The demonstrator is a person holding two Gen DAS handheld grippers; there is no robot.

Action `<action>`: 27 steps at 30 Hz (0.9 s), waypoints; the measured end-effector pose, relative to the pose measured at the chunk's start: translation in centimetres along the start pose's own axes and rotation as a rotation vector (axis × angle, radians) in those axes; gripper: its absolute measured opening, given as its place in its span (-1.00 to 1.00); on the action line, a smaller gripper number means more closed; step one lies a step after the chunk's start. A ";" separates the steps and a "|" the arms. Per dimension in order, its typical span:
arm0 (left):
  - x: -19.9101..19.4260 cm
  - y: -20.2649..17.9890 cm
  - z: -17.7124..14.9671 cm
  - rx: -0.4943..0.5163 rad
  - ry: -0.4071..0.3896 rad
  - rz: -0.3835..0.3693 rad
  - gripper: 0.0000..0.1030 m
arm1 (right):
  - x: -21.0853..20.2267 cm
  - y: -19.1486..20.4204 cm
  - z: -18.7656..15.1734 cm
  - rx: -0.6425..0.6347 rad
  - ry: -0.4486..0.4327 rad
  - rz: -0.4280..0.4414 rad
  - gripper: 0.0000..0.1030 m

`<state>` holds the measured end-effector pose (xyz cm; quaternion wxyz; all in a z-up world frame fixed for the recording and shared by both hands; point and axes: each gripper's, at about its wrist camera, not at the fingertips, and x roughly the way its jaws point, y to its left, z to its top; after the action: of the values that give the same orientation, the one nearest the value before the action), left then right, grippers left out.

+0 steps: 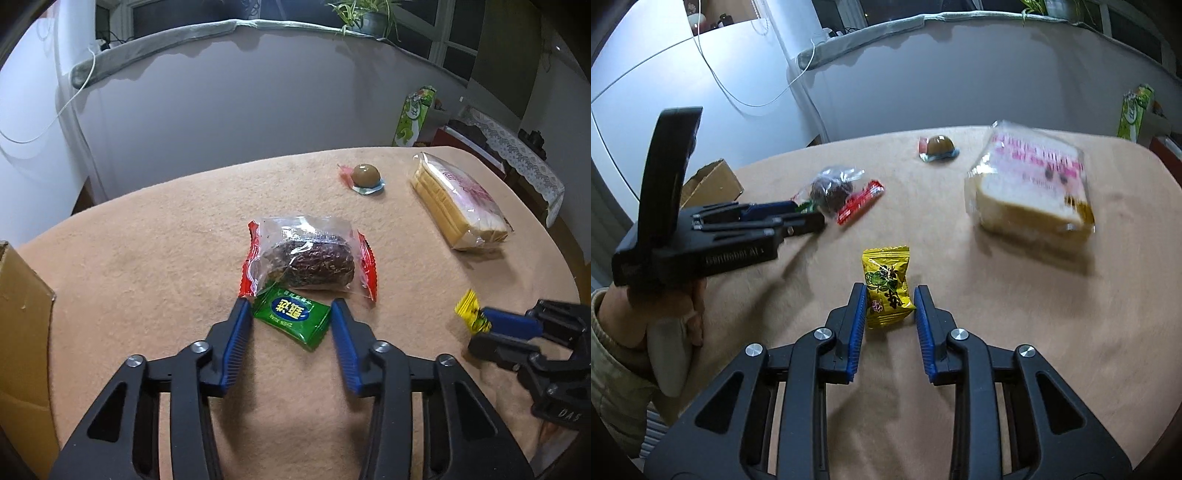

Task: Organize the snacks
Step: 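Grasp the green candy with the left tool while the right tool grasps the yellow candy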

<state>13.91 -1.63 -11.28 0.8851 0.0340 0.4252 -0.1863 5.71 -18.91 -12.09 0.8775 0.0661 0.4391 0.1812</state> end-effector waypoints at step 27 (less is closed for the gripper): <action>-1.6 -0.4 -1.0 -0.124 -0.026 0.011 0.37 | -1.2 0.5 -0.9 0.010 -0.070 0.021 -0.47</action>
<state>12.13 -1.29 -10.62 0.8919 -0.0207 0.4243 -0.1550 4.26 -18.95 -11.61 0.8900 0.0812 0.4084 0.1857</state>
